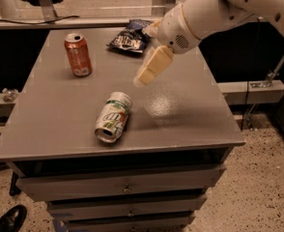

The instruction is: Knock coke can over

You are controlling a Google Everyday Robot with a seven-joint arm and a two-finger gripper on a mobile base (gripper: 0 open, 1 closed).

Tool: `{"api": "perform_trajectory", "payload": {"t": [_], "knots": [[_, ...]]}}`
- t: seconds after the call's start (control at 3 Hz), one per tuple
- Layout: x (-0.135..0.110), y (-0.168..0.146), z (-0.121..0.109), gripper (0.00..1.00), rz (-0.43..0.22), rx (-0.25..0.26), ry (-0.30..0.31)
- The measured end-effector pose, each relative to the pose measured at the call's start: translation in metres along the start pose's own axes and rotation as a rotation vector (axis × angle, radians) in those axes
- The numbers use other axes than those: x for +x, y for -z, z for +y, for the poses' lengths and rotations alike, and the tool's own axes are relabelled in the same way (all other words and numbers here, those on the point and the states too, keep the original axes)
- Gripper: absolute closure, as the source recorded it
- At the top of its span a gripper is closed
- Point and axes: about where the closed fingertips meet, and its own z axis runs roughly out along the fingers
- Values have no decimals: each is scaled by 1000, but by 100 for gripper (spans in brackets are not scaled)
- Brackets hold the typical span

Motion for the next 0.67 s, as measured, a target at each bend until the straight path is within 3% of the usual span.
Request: {"api": "perform_trajectory", "payload": {"t": [0.33, 0.67], "knots": [[-34, -45, -10, 0, -137, -27, 5], [-58, -82, -23, 0, -213, -29, -9]]}}
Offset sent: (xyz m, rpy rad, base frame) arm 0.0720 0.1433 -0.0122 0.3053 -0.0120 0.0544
